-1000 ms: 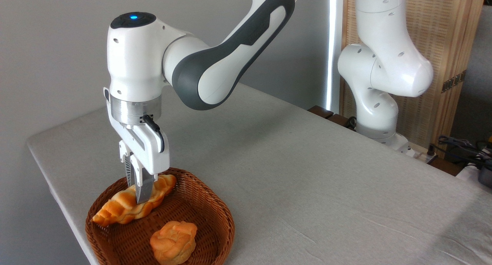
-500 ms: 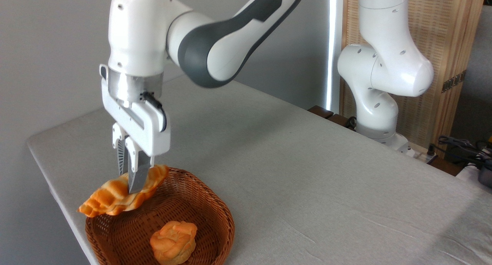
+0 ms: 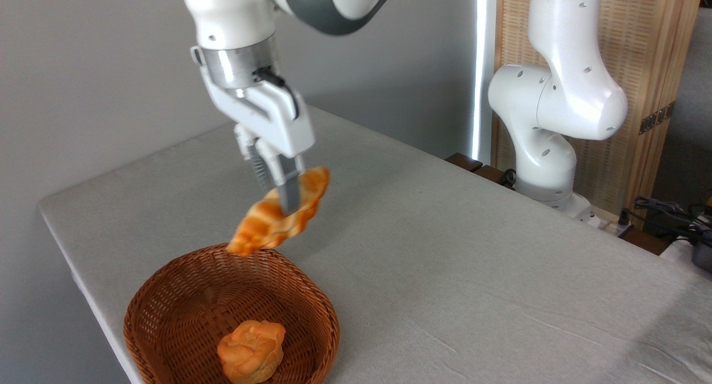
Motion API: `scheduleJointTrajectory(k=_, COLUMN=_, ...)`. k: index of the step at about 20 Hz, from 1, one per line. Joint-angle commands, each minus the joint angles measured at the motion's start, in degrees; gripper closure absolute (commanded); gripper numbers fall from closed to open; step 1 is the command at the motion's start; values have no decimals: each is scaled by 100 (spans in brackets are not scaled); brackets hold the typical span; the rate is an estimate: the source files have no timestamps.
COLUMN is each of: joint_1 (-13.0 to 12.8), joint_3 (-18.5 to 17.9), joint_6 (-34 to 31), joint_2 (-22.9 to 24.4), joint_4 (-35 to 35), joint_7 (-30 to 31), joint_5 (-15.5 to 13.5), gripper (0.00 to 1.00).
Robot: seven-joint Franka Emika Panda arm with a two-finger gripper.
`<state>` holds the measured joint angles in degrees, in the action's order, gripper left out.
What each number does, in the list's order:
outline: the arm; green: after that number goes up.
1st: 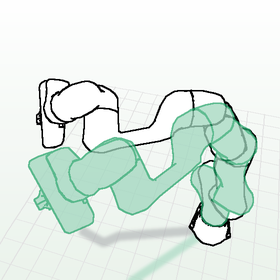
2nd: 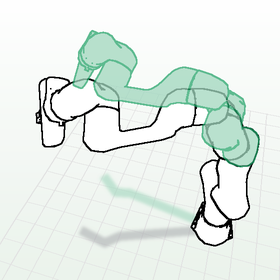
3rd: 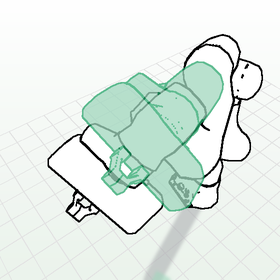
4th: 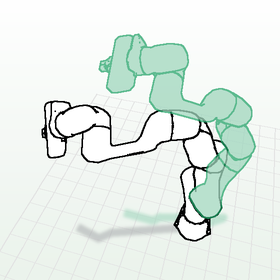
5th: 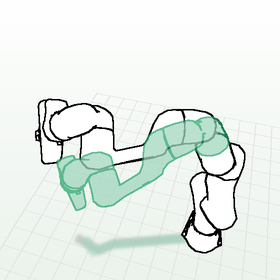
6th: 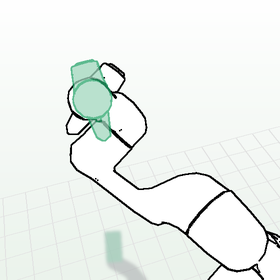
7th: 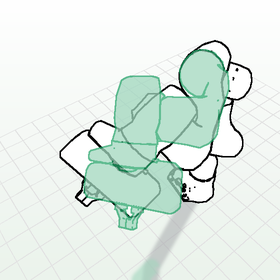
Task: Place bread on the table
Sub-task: 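Lift the bread roll out of the basket and carry it beside the basket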
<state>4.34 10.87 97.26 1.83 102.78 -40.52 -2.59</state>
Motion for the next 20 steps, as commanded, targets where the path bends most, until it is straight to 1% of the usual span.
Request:
scheduleJointTrajectory(k=1, joint_1=-82, joint_3=-7, joint_6=-322, joint_2=616, joint_4=969, joint_7=-167, joint_5=382, gripper=74)
scheduleJointTrajectory(k=2, joint_1=-126, joint_3=37, joint_6=-322, joint_2=660, joint_4=1163, joint_7=-158, joint_5=470, gripper=73)
scheduleJointTrajectory(k=3, joint_1=-230, joint_3=55, joint_6=-322, joint_2=661, joint_4=1304, joint_7=-140, joint_5=584, gripper=73)
scheduleJointTrajectory(k=4, joint_1=-345, joint_3=81, joint_6=-322, joint_2=643, joint_4=1410, joint_7=-123, joint_5=715, gripper=73)
scheduleJointTrajectory(k=5, joint_1=-407, joint_3=125, joint_6=-313, joint_2=617, joint_4=1481, joint_7=-123, joint_5=891, gripper=71)
scheduleJointTrajectory(k=7, joint_1=-416, joint_3=335, joint_6=-287, joint_2=599, joint_4=1674, joint_7=-105, joint_5=1172, gripper=71)
scheduleJointTrajectory(k=8, joint_1=-416, joint_3=380, joint_6=-269, joint_2=591, joint_4=1710, joint_7=-96, joint_5=1217, gripper=69)
scheduleJointTrajectory(k=9, joint_1=-416, joint_3=380, joint_6=-243, joint_2=573, joint_4=1710, joint_7=-88, joint_5=1217, gripper=57)
scheduleJointTrajectory(k=10, joint_1=-416, joint_3=380, joint_6=-217, joint_2=556, joint_4=1710, joint_7=-96, joint_5=1226, gripper=36)
scheduleJointTrajectory(k=11, joint_1=-416, joint_3=380, joint_6=-190, joint_2=547, joint_4=1710, joint_7=-88, joint_5=1226, gripper=26)
scheduleJointTrajectory(k=12, joint_1=-416, joint_3=380, joint_6=-155, joint_2=547, joint_4=1710, joint_7=-87, joint_5=1218, gripper=5)
scheduleJointTrajectory(k=13, joint_1=-416, joint_3=380, joint_6=-146, joint_2=520, joint_4=1710, joint_7=-87, joint_5=1217, gripper=0)
scheduleJointTrajectory(k=20, joint_1=-416, joint_3=389, joint_6=-102, joint_2=415, joint_4=1710, joint_7=-96, joint_5=1121, gripper=0)
